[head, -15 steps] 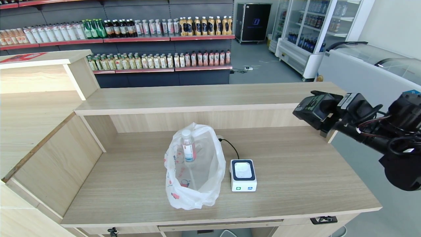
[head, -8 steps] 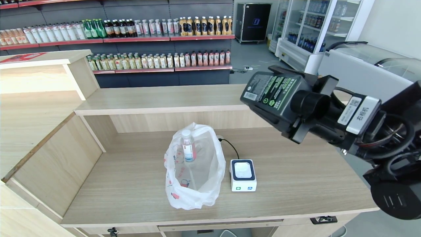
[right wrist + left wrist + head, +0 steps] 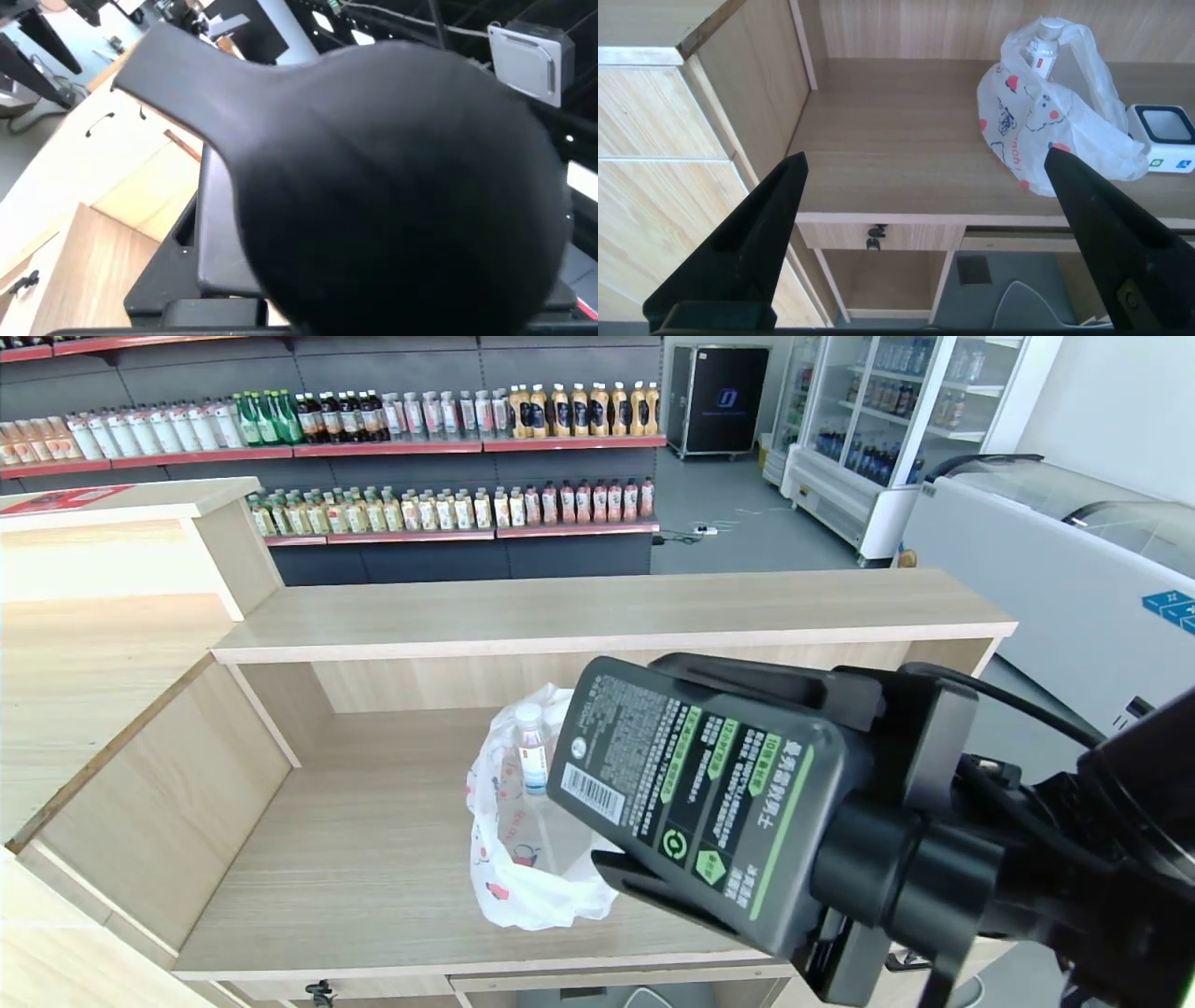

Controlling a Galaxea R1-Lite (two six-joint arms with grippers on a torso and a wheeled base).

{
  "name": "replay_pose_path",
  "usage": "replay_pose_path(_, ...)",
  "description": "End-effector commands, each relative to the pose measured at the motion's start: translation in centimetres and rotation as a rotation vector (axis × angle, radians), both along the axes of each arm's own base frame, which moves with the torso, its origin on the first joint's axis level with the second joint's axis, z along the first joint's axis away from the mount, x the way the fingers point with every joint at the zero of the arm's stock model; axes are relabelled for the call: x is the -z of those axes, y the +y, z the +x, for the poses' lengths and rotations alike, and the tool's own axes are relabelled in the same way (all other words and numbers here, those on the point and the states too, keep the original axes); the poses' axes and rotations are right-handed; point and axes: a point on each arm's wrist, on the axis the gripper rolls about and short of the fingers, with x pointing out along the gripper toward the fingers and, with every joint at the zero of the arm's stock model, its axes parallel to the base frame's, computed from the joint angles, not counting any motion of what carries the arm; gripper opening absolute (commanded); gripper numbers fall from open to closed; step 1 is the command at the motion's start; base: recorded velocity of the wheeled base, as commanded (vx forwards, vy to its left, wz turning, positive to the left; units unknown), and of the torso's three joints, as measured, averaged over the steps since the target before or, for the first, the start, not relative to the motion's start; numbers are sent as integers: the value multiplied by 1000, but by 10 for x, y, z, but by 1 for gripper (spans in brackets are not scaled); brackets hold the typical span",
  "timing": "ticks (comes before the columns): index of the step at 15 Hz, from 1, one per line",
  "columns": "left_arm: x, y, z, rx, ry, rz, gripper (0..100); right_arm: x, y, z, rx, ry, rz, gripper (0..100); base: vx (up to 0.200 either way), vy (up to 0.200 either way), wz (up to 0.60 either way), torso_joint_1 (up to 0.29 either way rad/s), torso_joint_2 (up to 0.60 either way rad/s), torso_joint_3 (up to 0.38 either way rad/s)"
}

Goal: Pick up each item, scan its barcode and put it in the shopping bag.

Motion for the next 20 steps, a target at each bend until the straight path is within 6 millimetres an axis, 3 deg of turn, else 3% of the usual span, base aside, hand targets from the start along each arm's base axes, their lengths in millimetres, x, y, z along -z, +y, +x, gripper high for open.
replay_pose_path(1, 0, 0, 0, 0, 0, 0, 100, -4, -2, -7, -16, -10, 12, 0, 0, 0, 0, 0, 0, 0)
replay_pose_path(8, 0, 0, 0, 0, 0, 0, 100, -5, -12, -7, 11, -10, 15, 0, 0, 0, 0, 0, 0, 0)
replay_pose_path(14, 0, 0, 0, 0, 0, 0, 100, 0, 17, 17, 16, -1, 12, 0, 0, 0, 0, 0, 0, 0)
replay_pose_path(20, 0, 0, 0, 0, 0, 0, 100, 6, 31, 16, -10, 8, 2, 0, 0, 0, 0, 0, 0, 0)
